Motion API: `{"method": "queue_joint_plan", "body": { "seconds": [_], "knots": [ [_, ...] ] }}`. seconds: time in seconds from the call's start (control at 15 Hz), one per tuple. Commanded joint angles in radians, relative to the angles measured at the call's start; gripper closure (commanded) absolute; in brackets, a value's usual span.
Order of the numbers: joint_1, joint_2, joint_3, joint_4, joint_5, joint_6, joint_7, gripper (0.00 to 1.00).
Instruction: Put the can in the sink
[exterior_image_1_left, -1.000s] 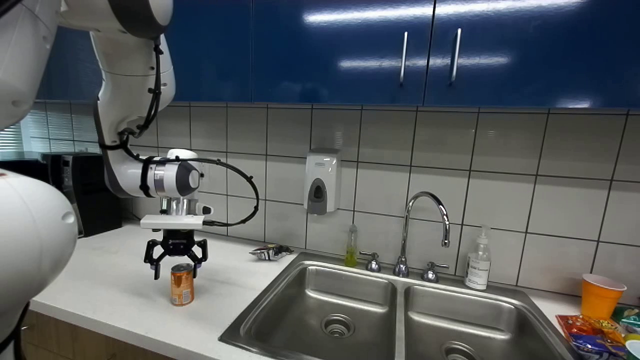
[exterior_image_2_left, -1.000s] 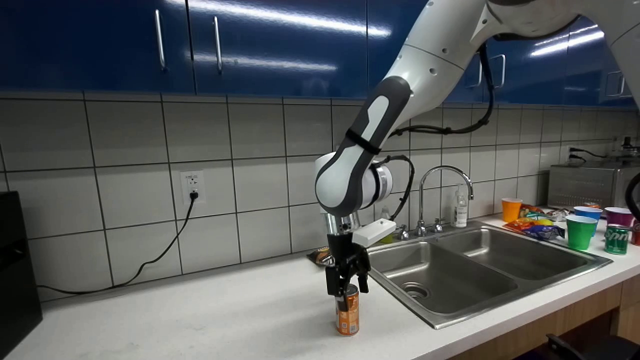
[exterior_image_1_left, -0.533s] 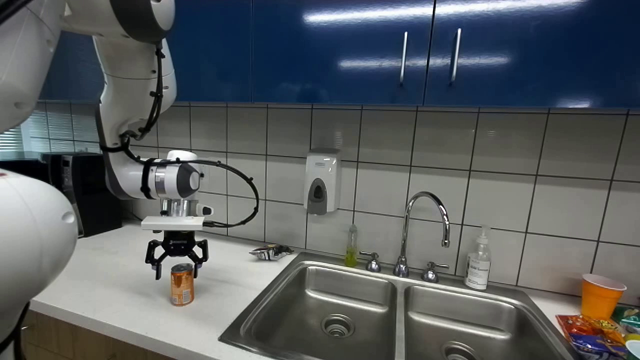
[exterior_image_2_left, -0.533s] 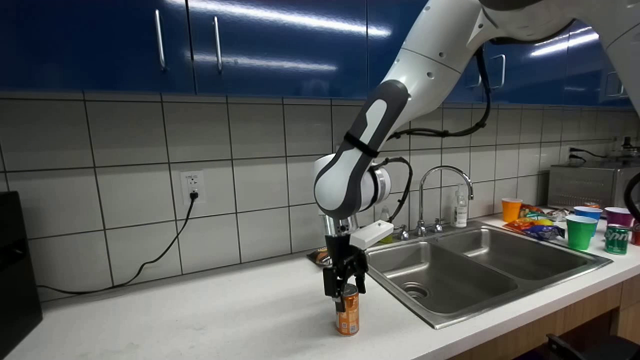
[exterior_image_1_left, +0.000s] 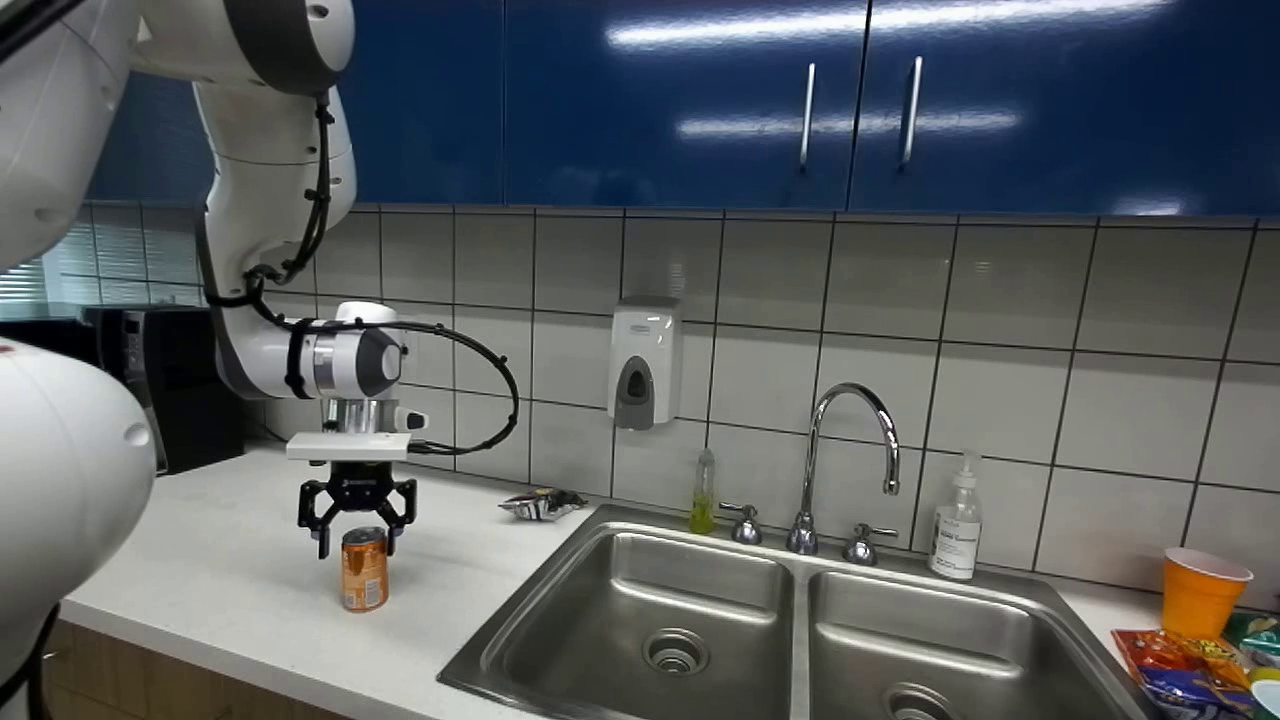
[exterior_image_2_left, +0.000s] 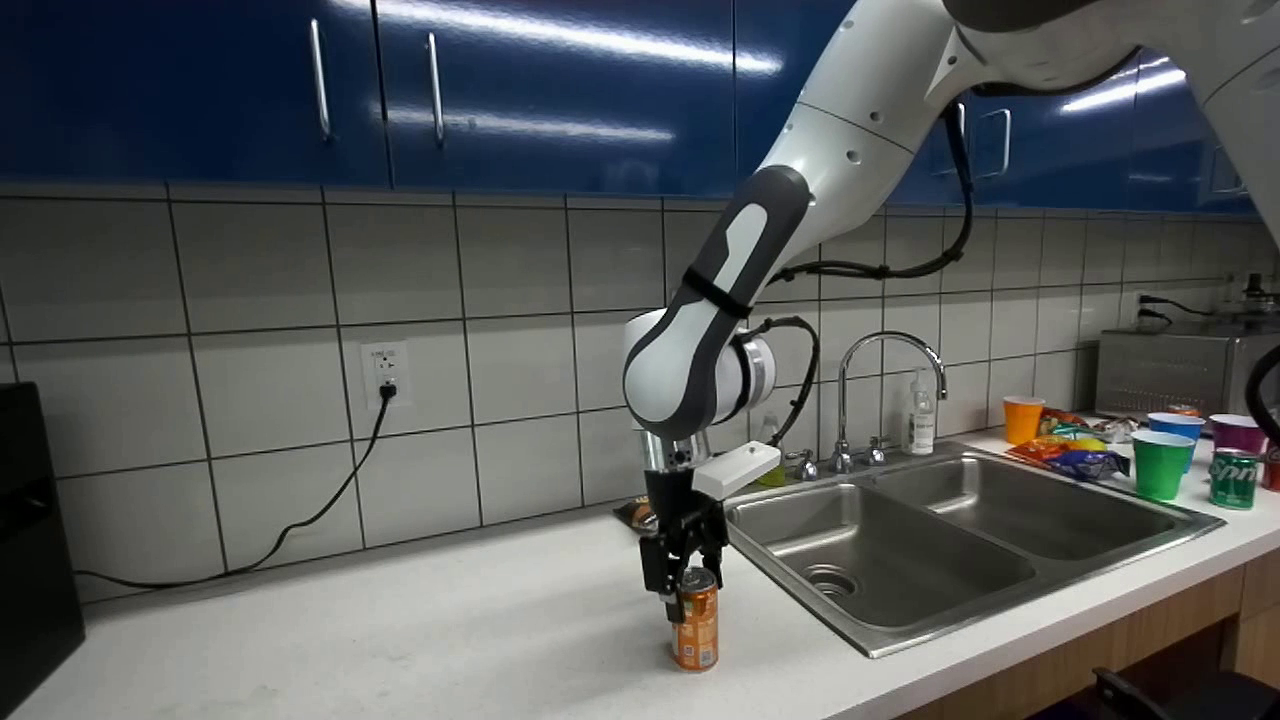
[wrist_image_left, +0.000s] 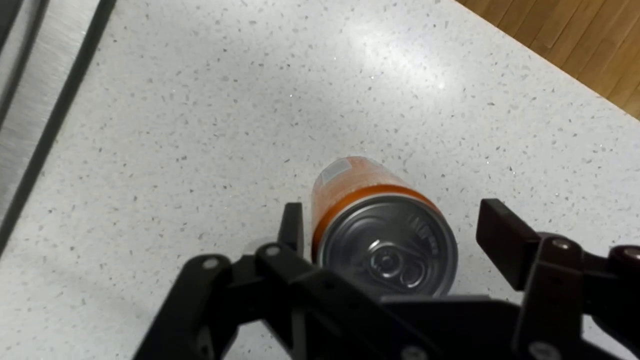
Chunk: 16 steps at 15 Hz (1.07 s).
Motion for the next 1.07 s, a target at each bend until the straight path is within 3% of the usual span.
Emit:
{"method": "queue_joint_plan", "body": {
  "seconds": [0.0,0.2,1.0],
  "knots": [
    [0.011,0.015,-0.003,0.023,-0.021,0.008,0.04,0.42],
    [0.012,0.02,-0.005,0.033,-0.021,0.009,0.042,0.62],
    [-0.001,-0.022,-0.009,0.014,-0.003,-0.013,0.06,0.62]
  ]
}}
